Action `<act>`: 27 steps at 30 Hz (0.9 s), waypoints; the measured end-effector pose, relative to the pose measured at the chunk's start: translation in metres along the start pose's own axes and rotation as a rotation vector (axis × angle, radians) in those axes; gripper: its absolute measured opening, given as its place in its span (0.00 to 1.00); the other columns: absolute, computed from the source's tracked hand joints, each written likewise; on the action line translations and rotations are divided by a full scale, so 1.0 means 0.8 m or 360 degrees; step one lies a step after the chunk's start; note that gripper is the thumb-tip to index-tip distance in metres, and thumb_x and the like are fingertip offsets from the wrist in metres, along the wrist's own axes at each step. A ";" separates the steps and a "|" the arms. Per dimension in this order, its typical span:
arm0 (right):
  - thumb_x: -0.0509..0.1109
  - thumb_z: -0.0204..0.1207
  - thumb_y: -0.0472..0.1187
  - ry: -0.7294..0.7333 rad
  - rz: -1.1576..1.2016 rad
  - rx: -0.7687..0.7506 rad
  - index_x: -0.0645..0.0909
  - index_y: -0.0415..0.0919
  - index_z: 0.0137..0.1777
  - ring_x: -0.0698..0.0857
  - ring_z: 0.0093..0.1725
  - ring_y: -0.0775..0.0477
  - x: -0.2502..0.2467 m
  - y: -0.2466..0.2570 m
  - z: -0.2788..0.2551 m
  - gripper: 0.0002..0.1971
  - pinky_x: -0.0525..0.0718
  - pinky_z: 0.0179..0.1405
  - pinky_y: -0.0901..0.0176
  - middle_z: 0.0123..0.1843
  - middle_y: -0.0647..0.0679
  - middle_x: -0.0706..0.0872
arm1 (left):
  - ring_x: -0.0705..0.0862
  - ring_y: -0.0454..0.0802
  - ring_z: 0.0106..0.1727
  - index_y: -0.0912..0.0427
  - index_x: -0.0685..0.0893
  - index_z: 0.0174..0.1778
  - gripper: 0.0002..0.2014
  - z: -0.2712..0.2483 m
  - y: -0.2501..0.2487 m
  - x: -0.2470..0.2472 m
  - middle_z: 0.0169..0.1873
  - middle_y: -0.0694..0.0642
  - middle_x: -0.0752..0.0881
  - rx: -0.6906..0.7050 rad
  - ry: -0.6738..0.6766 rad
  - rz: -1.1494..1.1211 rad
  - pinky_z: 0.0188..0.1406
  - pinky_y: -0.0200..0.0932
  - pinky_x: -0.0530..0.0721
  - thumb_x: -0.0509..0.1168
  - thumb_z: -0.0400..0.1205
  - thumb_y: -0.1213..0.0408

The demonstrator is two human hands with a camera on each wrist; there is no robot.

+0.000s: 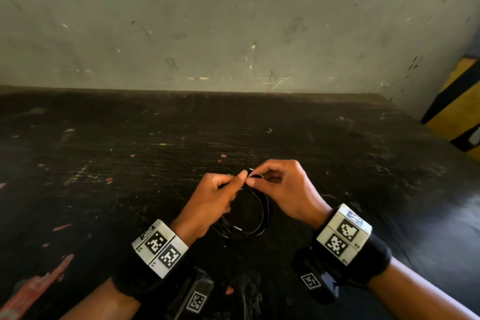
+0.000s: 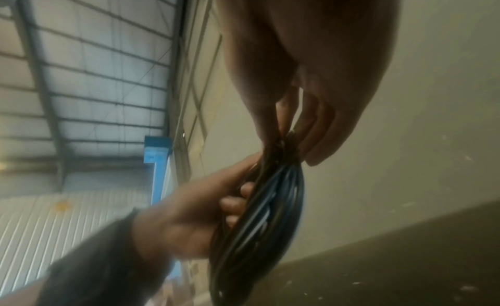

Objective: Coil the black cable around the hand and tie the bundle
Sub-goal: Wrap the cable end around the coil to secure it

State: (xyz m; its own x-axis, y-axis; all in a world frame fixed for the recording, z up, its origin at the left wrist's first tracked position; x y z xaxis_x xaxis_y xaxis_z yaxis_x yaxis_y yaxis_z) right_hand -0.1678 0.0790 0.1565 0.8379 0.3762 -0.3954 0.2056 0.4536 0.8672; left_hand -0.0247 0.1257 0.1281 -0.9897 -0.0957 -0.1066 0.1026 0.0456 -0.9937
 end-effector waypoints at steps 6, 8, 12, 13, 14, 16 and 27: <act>0.78 0.68 0.35 0.0002 0.0186 0.0154 0.88 0.40 0.47 0.90 0.40 0.55 -0.003 -0.009 0.001 0.07 0.87 0.44 0.65 0.40 0.48 0.91 | 0.68 0.39 0.22 0.73 0.84 0.40 0.25 0.003 0.003 0.000 0.20 0.47 0.70 0.0030 -0.0022 0.0136 0.23 0.37 0.67 0.63 0.81 0.49; 0.79 0.67 0.34 -0.0004 0.0254 0.0214 0.87 0.42 0.51 0.88 0.36 0.58 -0.004 -0.011 0.000 0.12 0.84 0.41 0.69 0.35 0.50 0.89 | 0.67 0.40 0.21 0.73 0.84 0.42 0.24 0.003 0.007 0.003 0.20 0.48 0.68 0.0009 -0.0030 0.0095 0.22 0.37 0.66 0.63 0.81 0.50; 0.77 0.69 0.33 0.0017 0.0283 0.0324 0.86 0.44 0.56 0.87 0.33 0.60 -0.003 -0.020 -0.003 0.15 0.82 0.38 0.73 0.31 0.52 0.89 | 0.68 0.41 0.21 0.69 0.86 0.35 0.21 0.006 0.014 0.007 0.18 0.48 0.71 -0.0032 -0.0040 0.0040 0.21 0.36 0.66 0.63 0.82 0.53; 0.77 0.70 0.33 0.0043 0.0308 0.0367 0.86 0.44 0.56 0.87 0.33 0.60 -0.002 -0.024 -0.004 0.15 0.81 0.38 0.73 0.30 0.53 0.89 | 0.70 0.43 0.22 0.68 0.88 0.37 0.20 0.006 0.017 0.008 0.19 0.50 0.73 -0.0058 -0.0039 0.0039 0.23 0.38 0.67 0.63 0.82 0.53; 0.76 0.70 0.33 0.0066 0.0338 0.0418 0.86 0.44 0.56 0.88 0.33 0.60 -0.001 -0.028 -0.005 0.14 0.82 0.38 0.72 0.29 0.53 0.89 | 0.71 0.46 0.23 0.67 0.89 0.40 0.20 0.007 0.020 0.009 0.21 0.53 0.75 -0.0090 -0.0023 0.0028 0.25 0.39 0.68 0.63 0.82 0.53; 0.76 0.70 0.32 0.0051 0.0377 0.0513 0.86 0.43 0.55 0.89 0.36 0.57 -0.004 -0.036 -0.006 0.14 0.84 0.38 0.70 0.33 0.51 0.90 | 0.72 0.48 0.25 0.65 0.89 0.41 0.19 0.010 0.024 0.012 0.25 0.56 0.76 -0.0173 0.0027 -0.0015 0.27 0.40 0.70 0.64 0.81 0.51; 0.72 0.72 0.26 -0.0476 0.0734 0.0932 0.83 0.34 0.57 0.91 0.38 0.47 -0.051 -0.120 -0.045 0.14 0.91 0.39 0.56 0.44 0.37 0.89 | 0.90 0.50 0.41 0.66 0.86 0.54 0.14 0.009 0.092 0.025 0.45 0.62 0.92 -0.0583 0.0259 -0.0475 0.40 0.40 0.88 0.70 0.74 0.68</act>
State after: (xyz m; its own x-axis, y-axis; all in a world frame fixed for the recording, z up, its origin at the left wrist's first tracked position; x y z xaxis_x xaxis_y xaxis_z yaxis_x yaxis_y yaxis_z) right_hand -0.2398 0.0491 0.0785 0.9861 0.1522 0.0673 -0.0320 -0.2232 0.9742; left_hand -0.0361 0.1200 0.0529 -0.9763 -0.0027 0.2165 -0.2005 0.3891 -0.8991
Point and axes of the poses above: each hand's wrist, its own z-axis towards the middle knuckle, its own x-axis out of the palm, y = z × x, the point moved 5 cm from there along z, towards the middle knuckle
